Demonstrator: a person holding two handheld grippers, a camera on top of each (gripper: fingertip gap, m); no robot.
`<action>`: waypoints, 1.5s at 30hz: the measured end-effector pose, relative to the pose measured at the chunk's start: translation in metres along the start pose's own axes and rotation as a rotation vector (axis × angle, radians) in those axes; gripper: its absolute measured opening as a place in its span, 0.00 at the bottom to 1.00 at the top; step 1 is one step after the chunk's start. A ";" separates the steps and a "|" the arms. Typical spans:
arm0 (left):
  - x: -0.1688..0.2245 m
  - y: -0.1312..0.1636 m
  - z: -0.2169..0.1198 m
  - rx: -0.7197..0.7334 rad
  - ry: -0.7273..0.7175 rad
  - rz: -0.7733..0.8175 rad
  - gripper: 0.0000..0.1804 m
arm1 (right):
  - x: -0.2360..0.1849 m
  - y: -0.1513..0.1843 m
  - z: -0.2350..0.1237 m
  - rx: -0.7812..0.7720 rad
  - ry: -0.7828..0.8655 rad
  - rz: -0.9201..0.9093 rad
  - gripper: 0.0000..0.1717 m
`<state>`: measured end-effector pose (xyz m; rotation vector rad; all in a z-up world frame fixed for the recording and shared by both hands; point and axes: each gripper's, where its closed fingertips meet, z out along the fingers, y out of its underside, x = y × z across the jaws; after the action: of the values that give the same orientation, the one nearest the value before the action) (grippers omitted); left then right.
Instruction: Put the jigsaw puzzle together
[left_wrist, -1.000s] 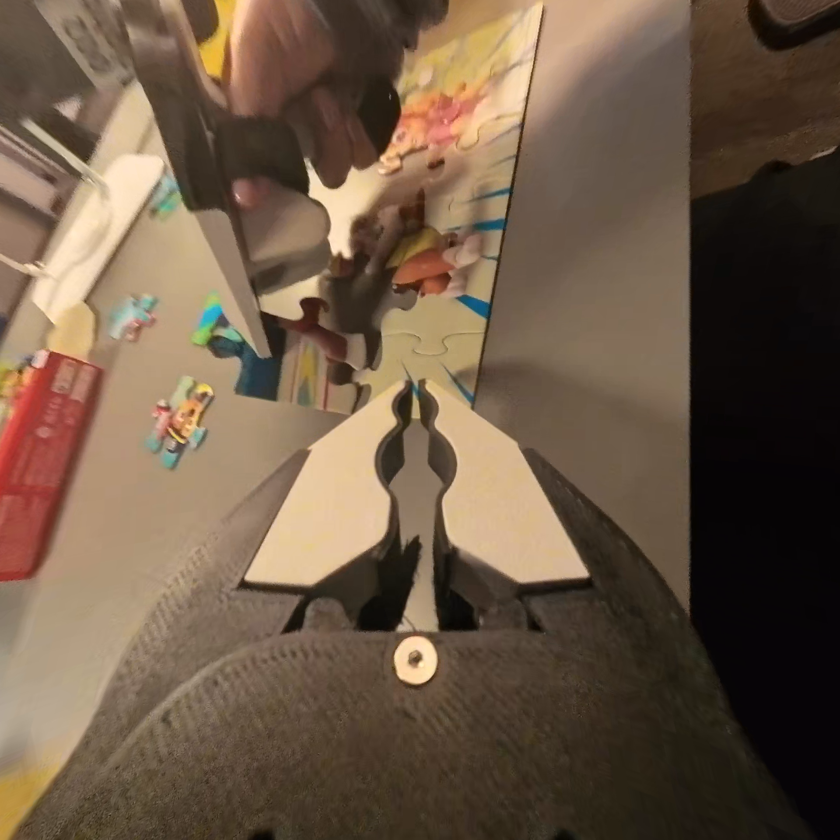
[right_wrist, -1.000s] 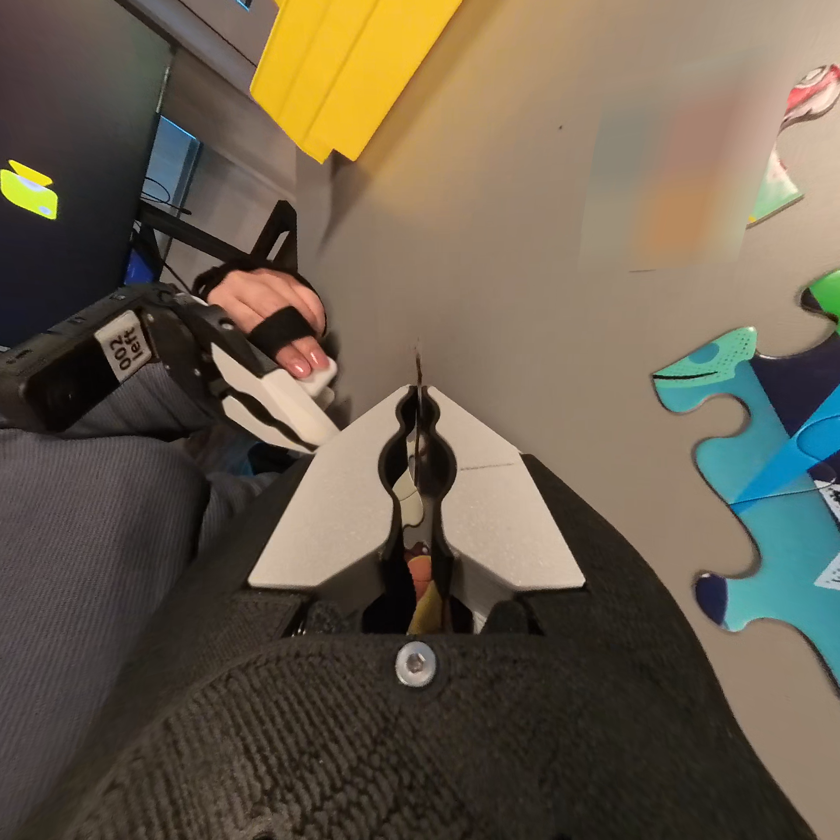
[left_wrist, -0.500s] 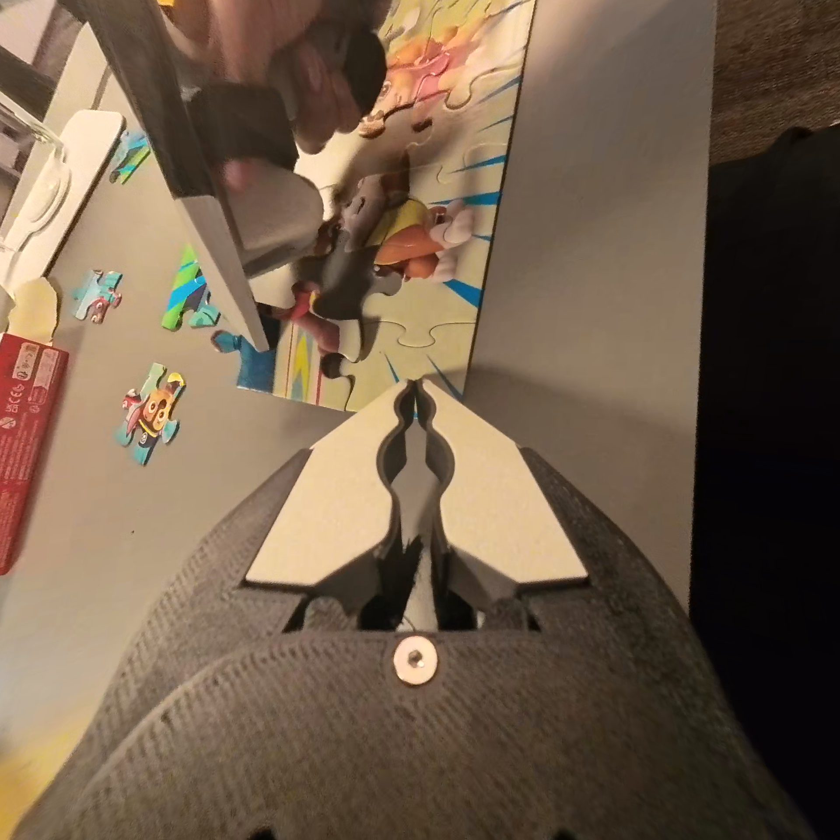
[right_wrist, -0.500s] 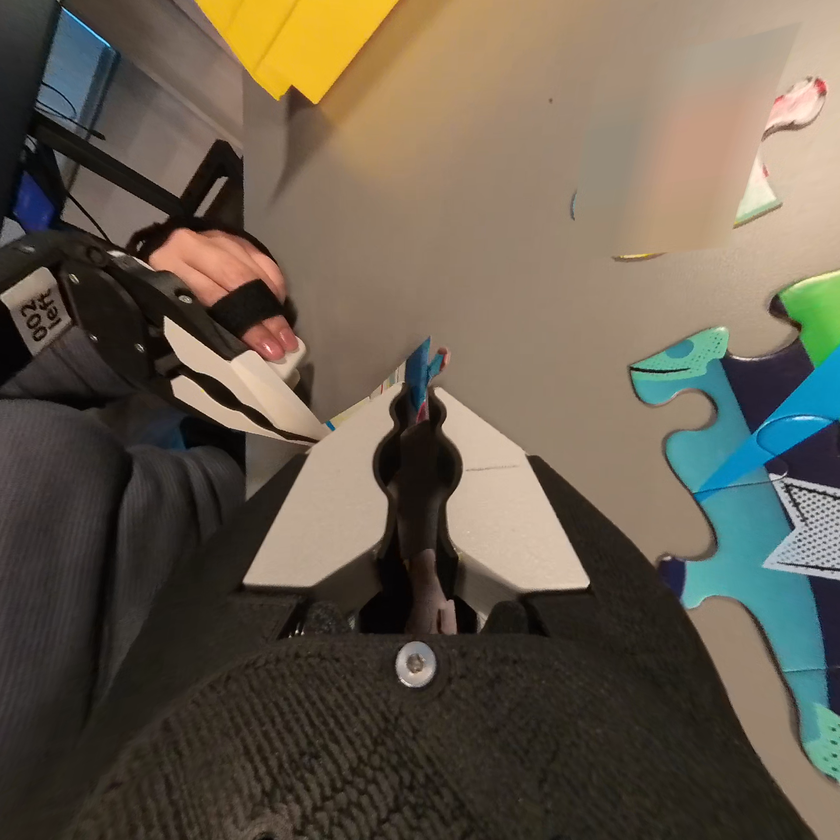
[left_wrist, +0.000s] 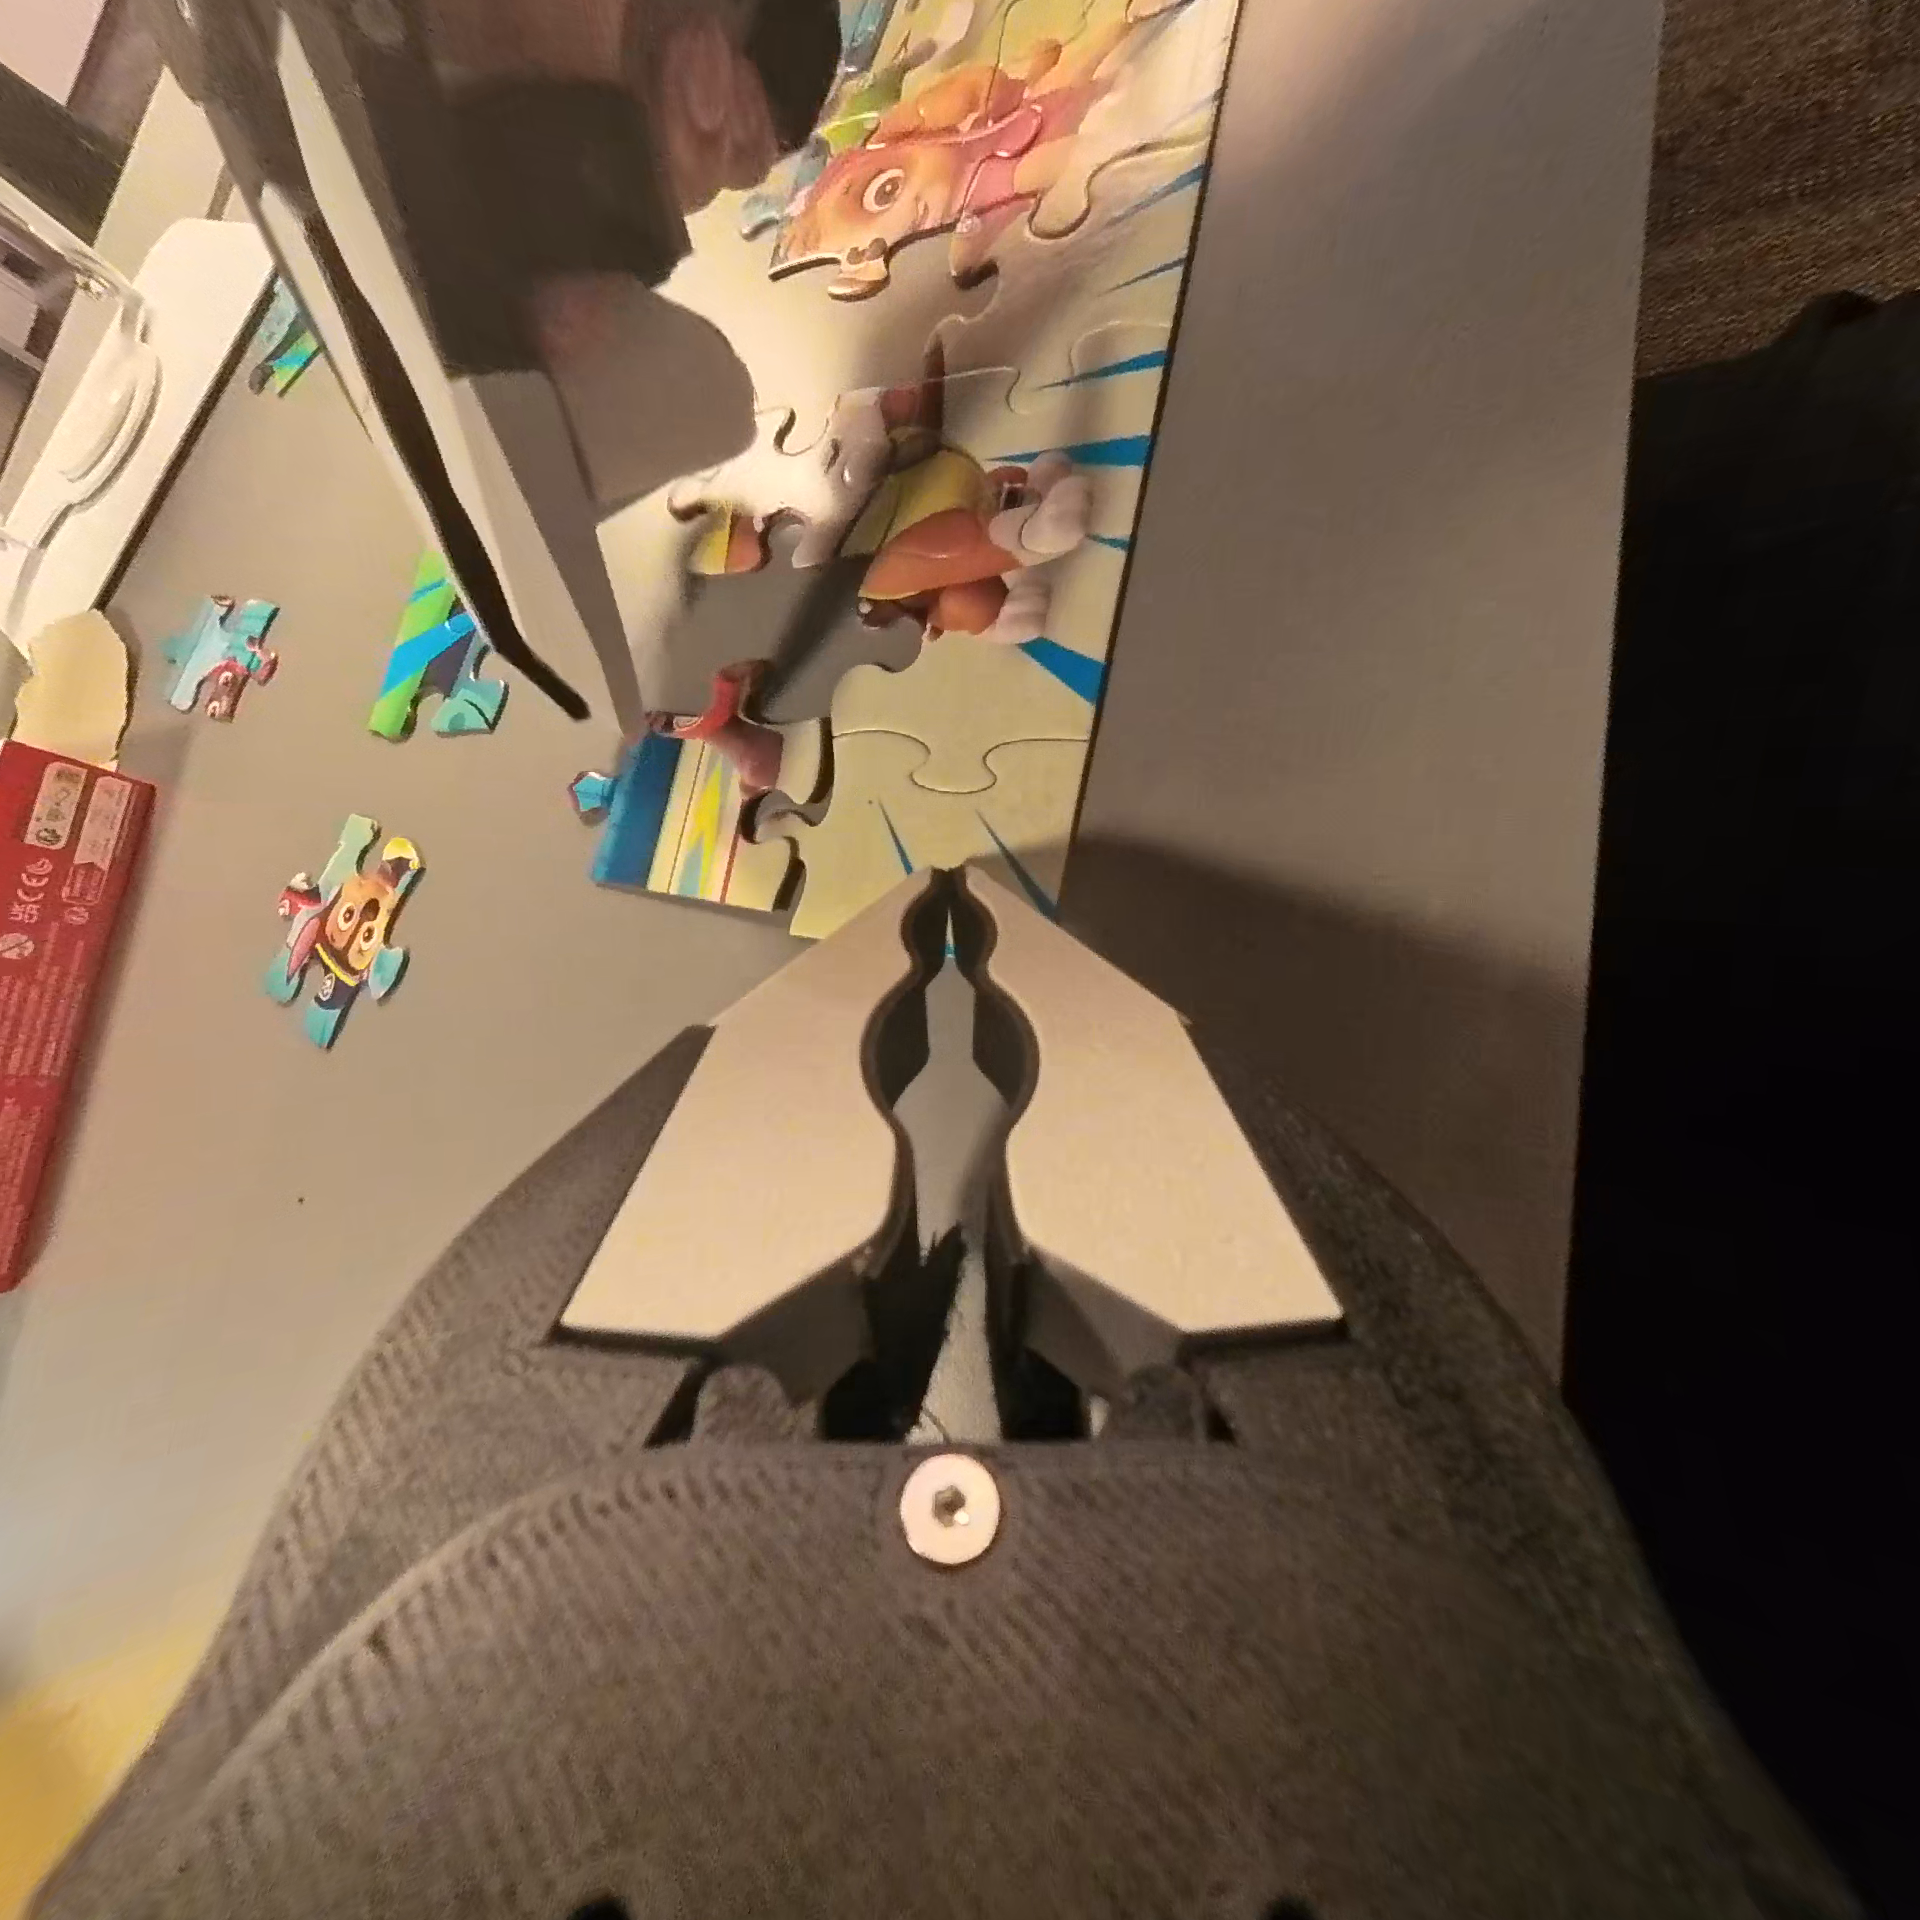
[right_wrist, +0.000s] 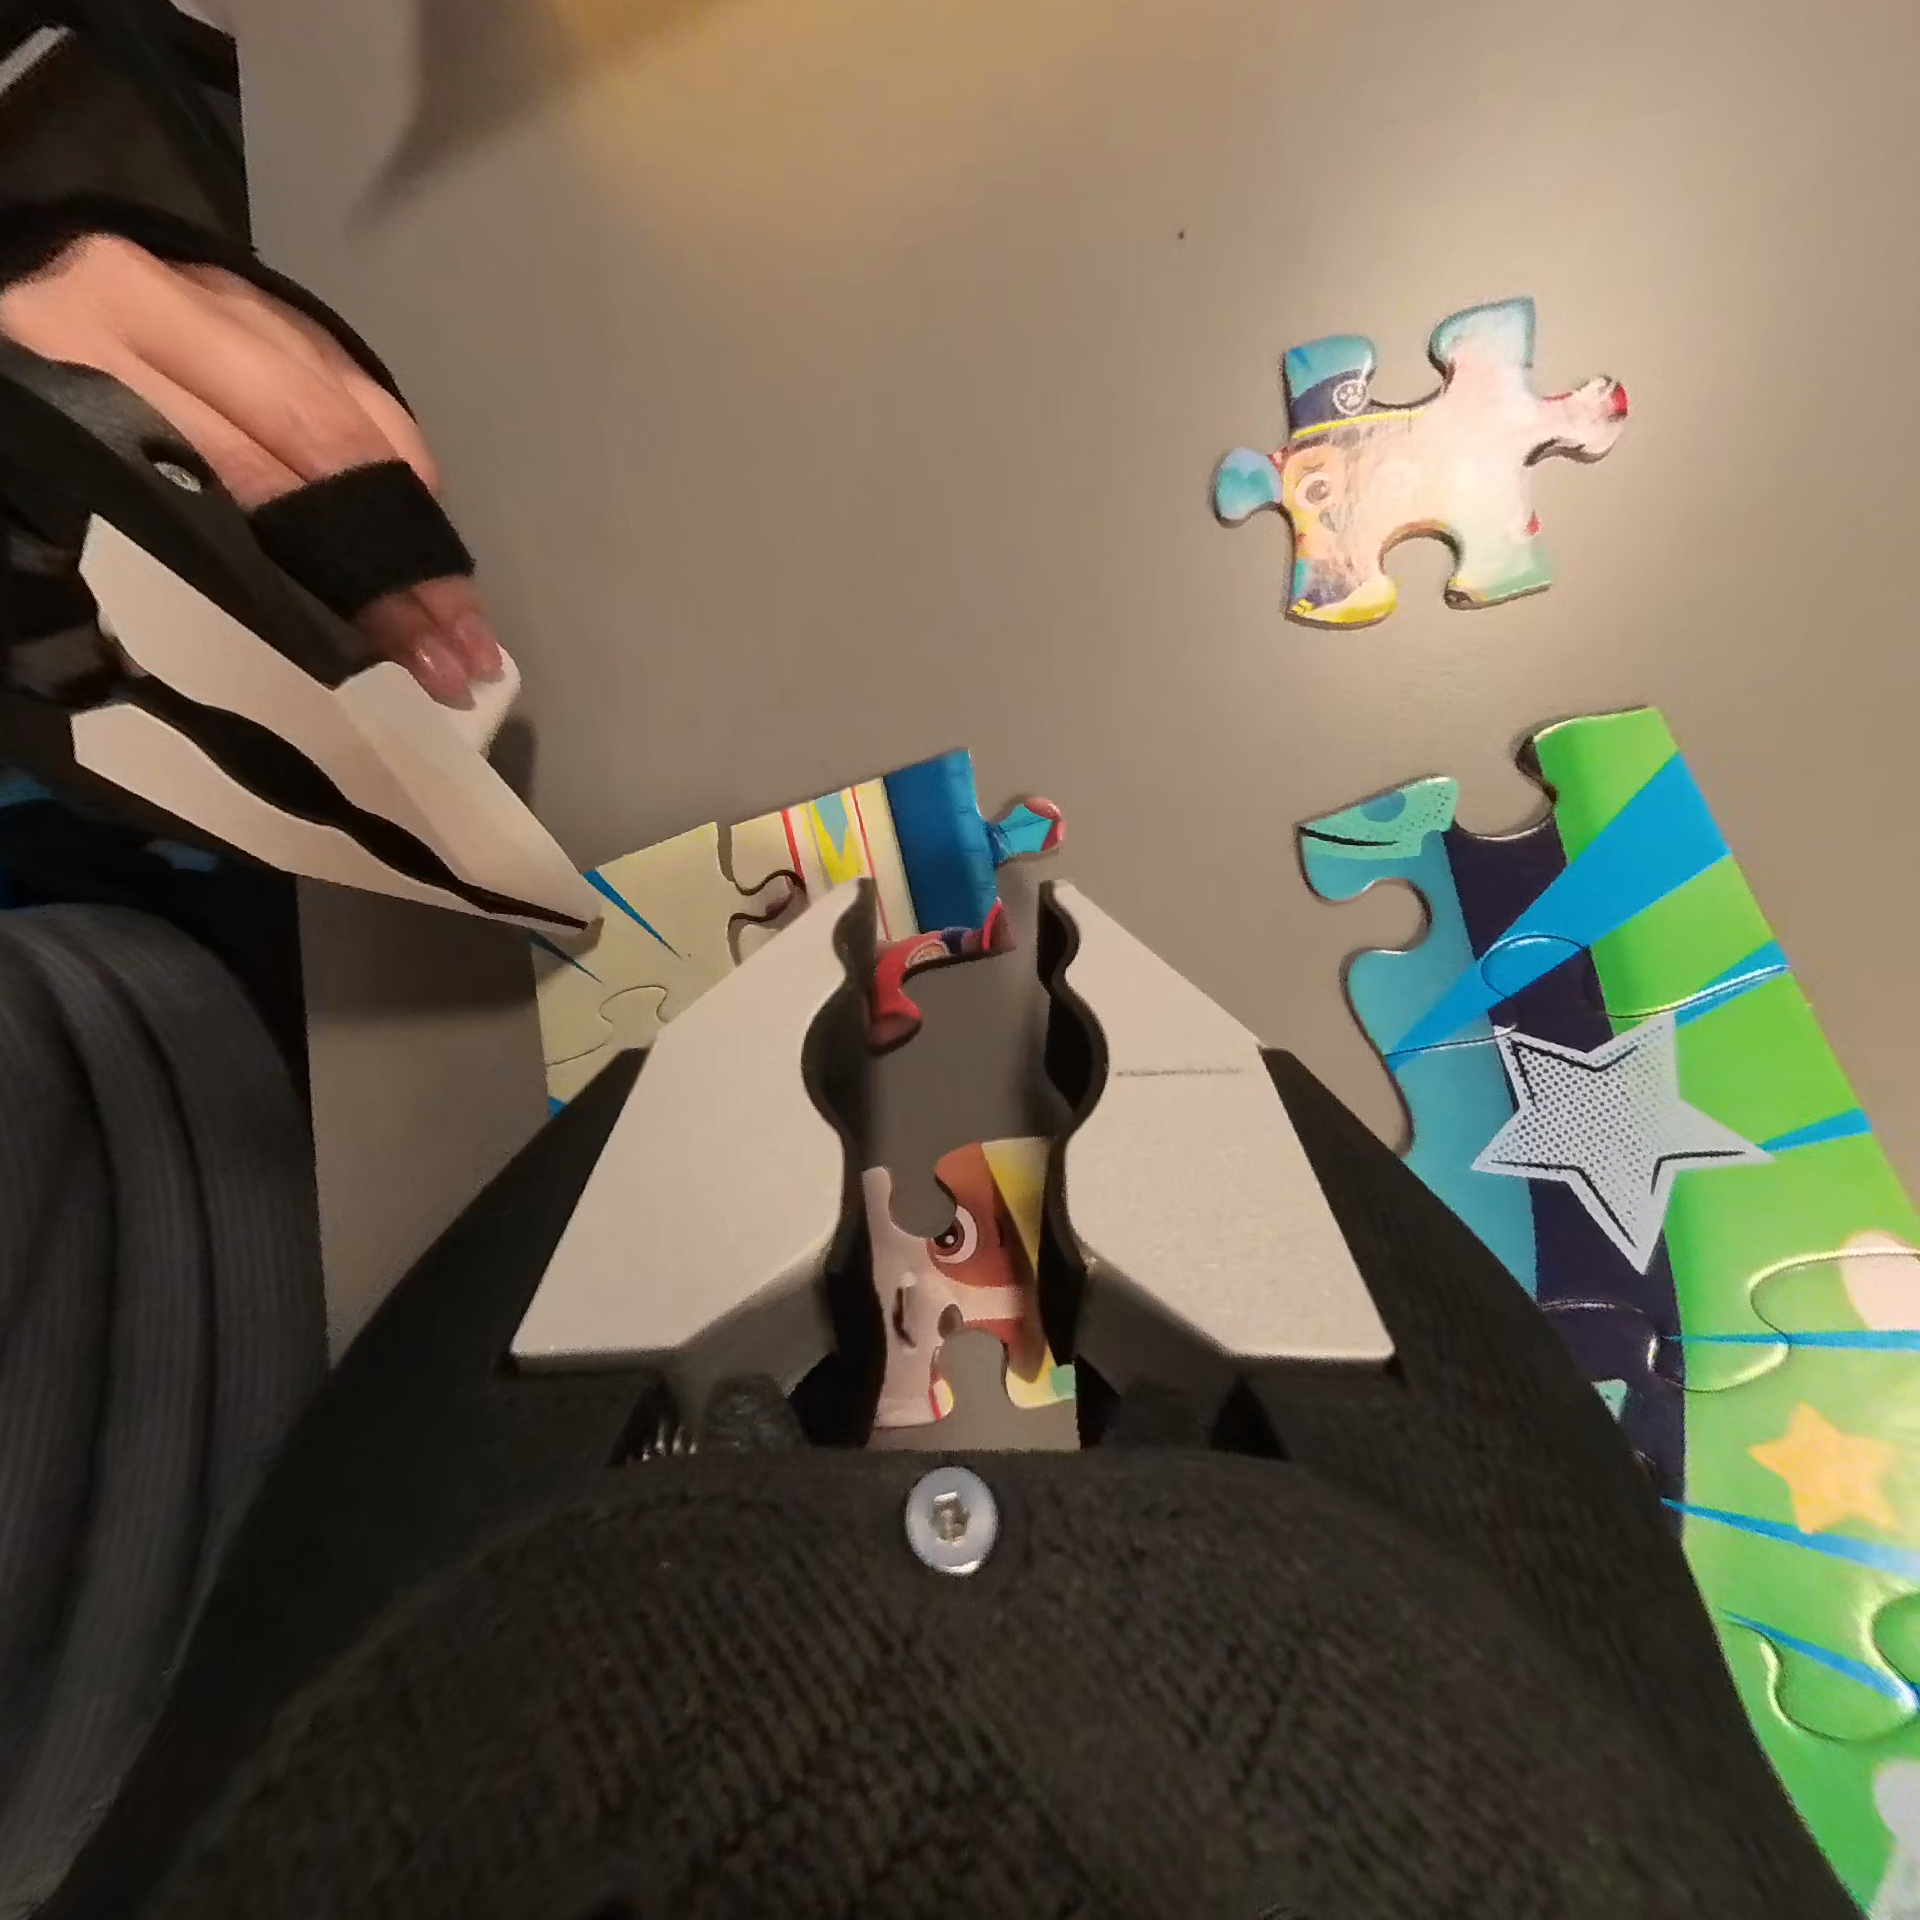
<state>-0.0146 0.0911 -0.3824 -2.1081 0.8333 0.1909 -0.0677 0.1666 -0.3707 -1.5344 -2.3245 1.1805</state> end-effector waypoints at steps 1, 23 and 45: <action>0.000 0.000 0.000 -0.001 0.000 0.001 0.00 | 0.000 0.001 0.001 -0.007 0.001 -0.004 0.15; 0.000 -0.001 0.000 -0.005 -0.028 -0.002 0.00 | -0.039 -0.006 0.023 -0.021 -0.100 -0.144 0.00; -0.001 0.000 0.000 -0.016 -0.052 -0.059 0.00 | -0.046 0.006 0.015 -0.079 0.018 -0.406 0.19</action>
<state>-0.0154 0.0915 -0.3819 -2.1308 0.7402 0.2204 -0.0484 0.1212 -0.3712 -1.0115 -2.5312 0.9773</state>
